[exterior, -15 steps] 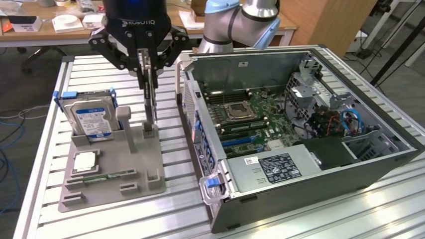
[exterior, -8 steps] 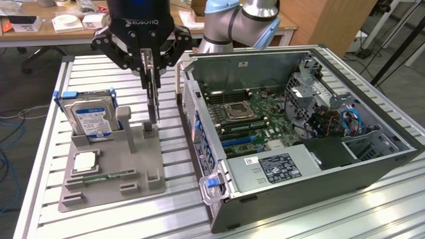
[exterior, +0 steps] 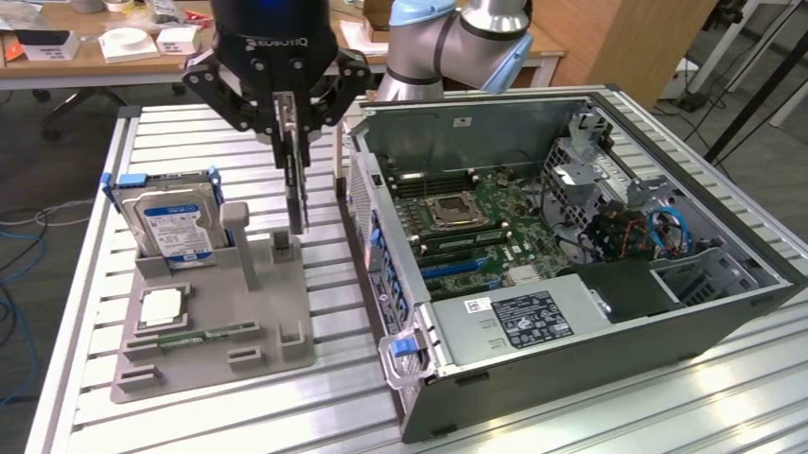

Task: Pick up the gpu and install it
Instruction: 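Pick up the gpu and move the gpu toward the slot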

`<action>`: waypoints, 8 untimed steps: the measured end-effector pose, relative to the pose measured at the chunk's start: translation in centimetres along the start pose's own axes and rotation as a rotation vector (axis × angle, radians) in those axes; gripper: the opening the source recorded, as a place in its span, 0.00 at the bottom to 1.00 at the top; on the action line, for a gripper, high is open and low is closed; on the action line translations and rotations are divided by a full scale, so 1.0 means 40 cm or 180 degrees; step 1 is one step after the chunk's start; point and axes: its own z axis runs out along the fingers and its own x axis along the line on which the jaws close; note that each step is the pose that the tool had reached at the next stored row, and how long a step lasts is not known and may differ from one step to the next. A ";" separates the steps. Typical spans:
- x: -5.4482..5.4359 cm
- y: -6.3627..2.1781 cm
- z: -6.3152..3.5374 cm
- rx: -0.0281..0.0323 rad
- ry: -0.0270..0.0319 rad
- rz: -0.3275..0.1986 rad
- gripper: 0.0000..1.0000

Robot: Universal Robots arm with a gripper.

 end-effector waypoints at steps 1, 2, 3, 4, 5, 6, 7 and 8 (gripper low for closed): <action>-0.001 0.000 0.000 0.0000 0.0000 0.0000 0.26; -0.001 0.000 0.000 0.0000 0.0000 0.0000 0.26; -0.002 0.000 0.000 0.0000 0.0000 0.0000 0.26; -0.002 0.000 0.000 0.0000 0.0000 0.0000 0.26; -0.003 0.000 0.000 0.0000 0.0000 0.0000 0.26; -0.003 0.000 0.000 0.0000 0.0000 0.0000 0.26; -0.004 0.000 0.000 0.0000 0.0000 0.0000 0.26; -0.004 0.000 -0.001 0.0000 0.0000 0.0000 0.26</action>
